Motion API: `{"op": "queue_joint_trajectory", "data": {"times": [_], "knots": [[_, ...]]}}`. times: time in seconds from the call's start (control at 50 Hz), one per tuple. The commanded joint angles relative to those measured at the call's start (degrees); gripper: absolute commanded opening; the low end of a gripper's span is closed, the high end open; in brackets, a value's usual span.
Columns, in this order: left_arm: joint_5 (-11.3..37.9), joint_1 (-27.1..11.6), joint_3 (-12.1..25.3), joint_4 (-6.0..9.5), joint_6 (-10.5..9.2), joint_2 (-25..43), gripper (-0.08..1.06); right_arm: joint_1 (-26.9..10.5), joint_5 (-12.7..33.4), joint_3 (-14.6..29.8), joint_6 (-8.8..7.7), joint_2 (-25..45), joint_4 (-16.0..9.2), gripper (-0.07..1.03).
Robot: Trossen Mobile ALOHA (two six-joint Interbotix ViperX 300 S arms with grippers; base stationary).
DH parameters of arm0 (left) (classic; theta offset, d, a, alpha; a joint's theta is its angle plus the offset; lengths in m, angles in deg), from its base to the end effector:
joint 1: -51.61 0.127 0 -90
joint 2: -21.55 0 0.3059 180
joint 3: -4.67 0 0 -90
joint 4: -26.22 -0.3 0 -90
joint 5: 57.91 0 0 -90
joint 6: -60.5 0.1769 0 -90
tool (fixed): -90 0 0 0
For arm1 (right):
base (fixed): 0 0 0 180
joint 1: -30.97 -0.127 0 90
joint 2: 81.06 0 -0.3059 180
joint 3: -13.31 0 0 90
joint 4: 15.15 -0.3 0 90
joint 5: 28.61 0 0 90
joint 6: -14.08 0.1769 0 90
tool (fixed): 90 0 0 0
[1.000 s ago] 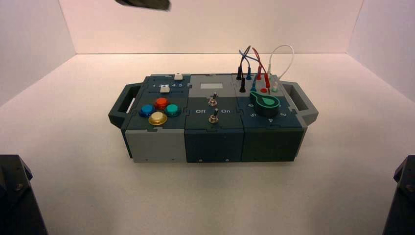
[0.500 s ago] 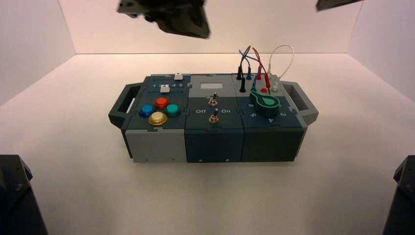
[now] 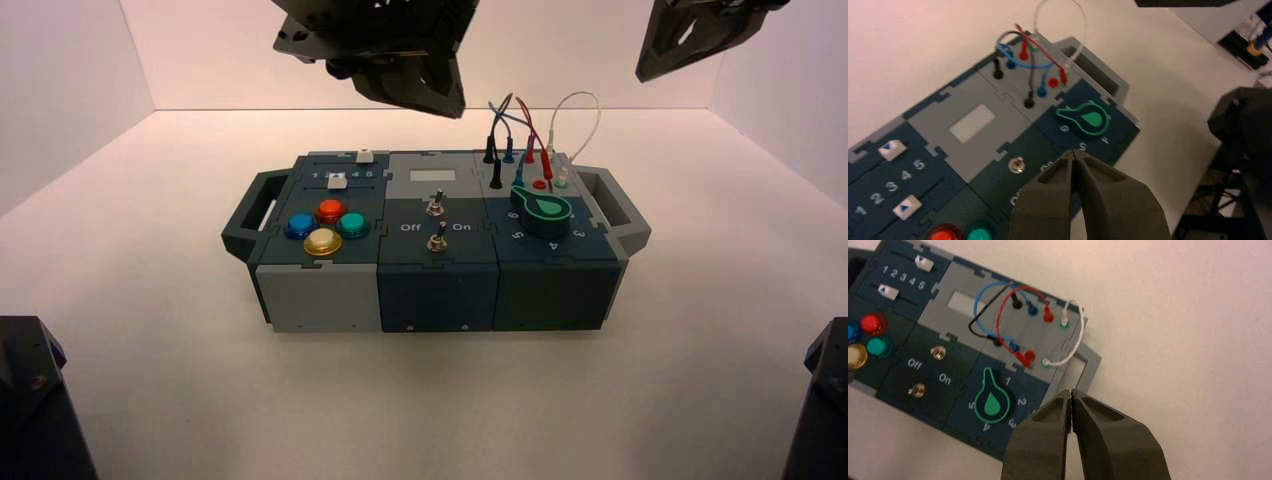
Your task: Insert the red wire.
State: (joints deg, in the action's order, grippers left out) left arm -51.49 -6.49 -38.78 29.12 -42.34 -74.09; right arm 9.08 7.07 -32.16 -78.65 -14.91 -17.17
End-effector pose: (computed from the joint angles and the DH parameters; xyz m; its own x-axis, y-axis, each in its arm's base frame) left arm 0.1755 -0.2839 0.1241 0.3739 -0.6114 -0.6974 0.7194 0.6658 -0.1980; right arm 0.2314 0.0969 0.1474 0.4937 0.2205 -0.8412 -0.3978 0.9174 0.0070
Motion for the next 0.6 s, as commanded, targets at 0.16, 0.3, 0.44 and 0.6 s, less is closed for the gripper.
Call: {"op": "queue_joint_trajectory", "data": {"times": [0.16, 0.3, 0.44, 0.6], "knots": [[0.0, -1.8, 1.3, 0.09, -0.79, -0.5, -0.03, -2.6, 4.7, 1.6, -0.26, -0.1, -3.9, 0.23], [-0.1, -2.0, 1.4, 0.09, -0.88, -0.5, -0.03, -4.9, 6.9, 2.7, -0.35, 1.6, -5.4, 0.36], [-0.1, -2.2, 1.3, 0.09, -0.88, -0.5, -0.03, -6.9, 6.7, 3.2, -2.02, 2.8, -5.1, 0.44], [0.0, -2.5, 1.1, 0.09, -0.88, -0.5, -0.03, -7.0, 4.9, 2.7, -3.25, 4.2, -3.4, 0.48]]}}
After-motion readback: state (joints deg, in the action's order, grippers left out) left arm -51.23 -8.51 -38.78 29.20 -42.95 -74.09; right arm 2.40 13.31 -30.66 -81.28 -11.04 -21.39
